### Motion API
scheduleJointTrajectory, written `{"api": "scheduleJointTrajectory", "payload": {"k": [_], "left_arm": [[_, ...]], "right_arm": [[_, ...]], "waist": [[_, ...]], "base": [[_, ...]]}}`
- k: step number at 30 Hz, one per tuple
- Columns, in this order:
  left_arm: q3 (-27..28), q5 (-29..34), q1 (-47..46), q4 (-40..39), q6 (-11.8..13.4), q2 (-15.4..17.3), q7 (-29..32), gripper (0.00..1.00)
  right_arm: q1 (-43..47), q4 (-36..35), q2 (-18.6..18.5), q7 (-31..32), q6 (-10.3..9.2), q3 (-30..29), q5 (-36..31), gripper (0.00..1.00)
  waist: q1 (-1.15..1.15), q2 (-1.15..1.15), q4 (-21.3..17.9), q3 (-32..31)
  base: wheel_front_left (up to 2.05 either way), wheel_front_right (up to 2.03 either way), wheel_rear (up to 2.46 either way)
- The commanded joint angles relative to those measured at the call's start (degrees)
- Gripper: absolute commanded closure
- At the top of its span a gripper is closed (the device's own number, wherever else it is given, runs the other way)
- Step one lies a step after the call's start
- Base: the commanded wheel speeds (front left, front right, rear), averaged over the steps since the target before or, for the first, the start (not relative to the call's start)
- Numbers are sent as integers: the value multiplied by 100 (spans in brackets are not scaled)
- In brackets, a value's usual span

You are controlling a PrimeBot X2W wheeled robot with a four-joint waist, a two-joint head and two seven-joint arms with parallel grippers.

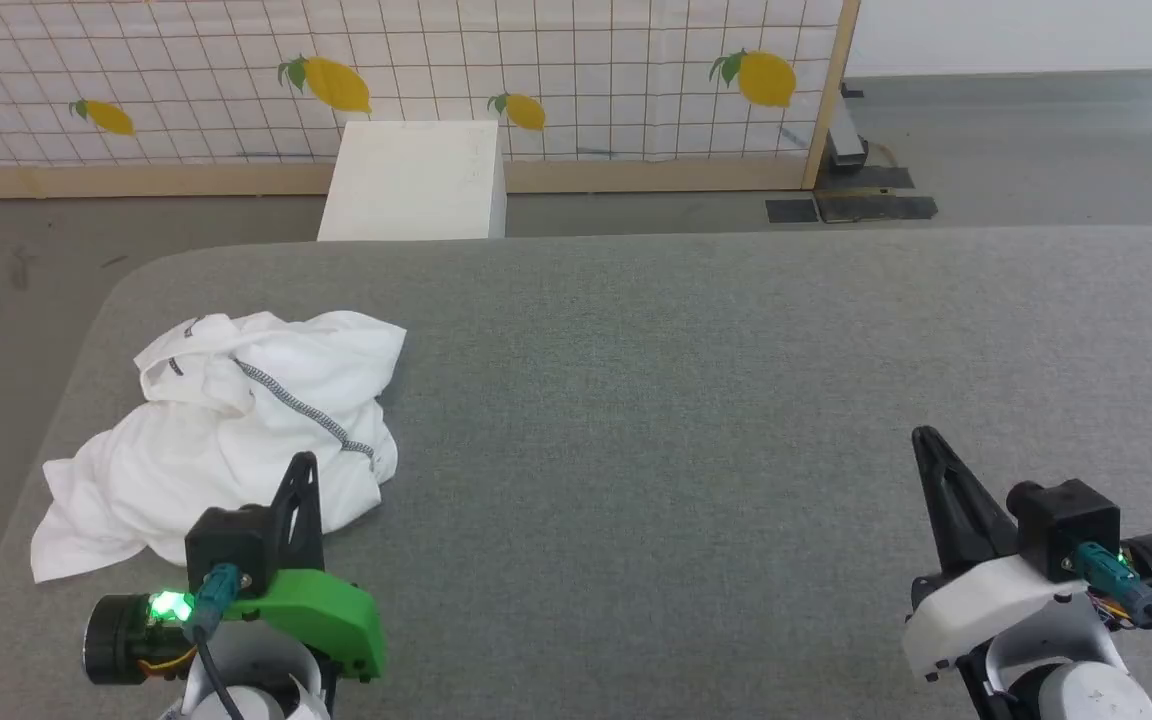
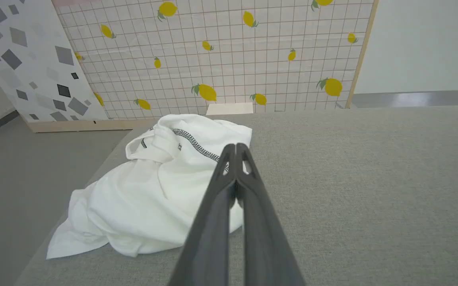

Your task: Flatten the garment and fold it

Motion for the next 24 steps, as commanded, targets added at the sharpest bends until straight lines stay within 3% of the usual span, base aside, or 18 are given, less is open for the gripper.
{"api": "scheduleJointTrajectory", "payload": {"k": [1,24], "left_arm": [[18,60,64,-15,-20,-27,7,100],[18,60,64,-15,-20,-27,7,100]], "right_arm": [[72,-31,3,1,-8,-7,-37,100],[72,-31,3,1,-8,-7,-37,100]], "waist": [[0,0,0,0],[0,0,0,0]], "base": [[0,0,0],[0,0,0]]}}
